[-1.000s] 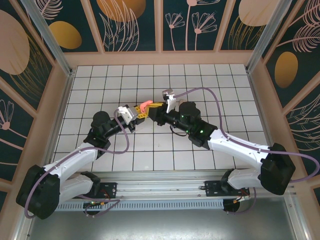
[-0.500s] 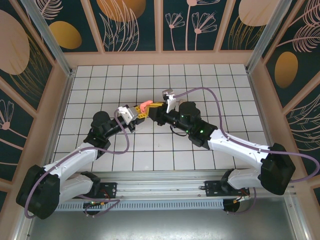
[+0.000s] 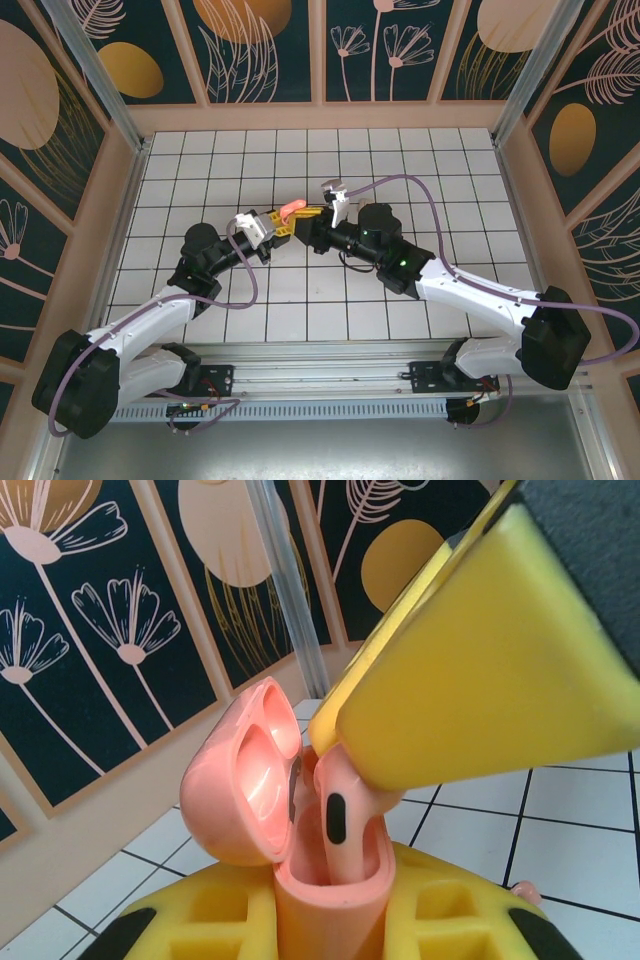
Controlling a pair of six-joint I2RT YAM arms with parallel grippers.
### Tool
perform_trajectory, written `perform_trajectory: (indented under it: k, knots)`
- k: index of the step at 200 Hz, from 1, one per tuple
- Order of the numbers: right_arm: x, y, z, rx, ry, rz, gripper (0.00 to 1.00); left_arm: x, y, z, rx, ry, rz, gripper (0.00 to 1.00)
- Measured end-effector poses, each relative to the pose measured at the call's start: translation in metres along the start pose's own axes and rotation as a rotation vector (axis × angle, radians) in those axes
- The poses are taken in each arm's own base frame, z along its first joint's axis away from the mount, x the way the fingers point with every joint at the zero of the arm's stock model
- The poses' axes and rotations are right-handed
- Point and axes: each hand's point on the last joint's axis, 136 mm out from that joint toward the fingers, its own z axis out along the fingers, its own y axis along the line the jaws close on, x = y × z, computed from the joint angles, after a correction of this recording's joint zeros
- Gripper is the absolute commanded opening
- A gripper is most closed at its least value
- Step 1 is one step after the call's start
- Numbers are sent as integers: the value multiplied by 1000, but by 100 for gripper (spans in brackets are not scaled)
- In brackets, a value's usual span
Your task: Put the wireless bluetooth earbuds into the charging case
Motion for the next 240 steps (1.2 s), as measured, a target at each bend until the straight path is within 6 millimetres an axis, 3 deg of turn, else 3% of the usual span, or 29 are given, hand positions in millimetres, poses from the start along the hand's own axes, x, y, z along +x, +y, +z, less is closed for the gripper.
perform_trajectory:
  k: [69, 170, 240]
  knots:
    - [-1, 0, 4, 8, 17, 3, 26, 0, 0, 0, 0, -1, -22, 13]
    - [-4, 1, 6, 19, 36, 7, 40, 0, 2, 0, -10, 1, -35, 14]
    - [-9, 1, 4, 30, 22, 5, 43, 0, 1, 0, -6, -1, -37, 14]
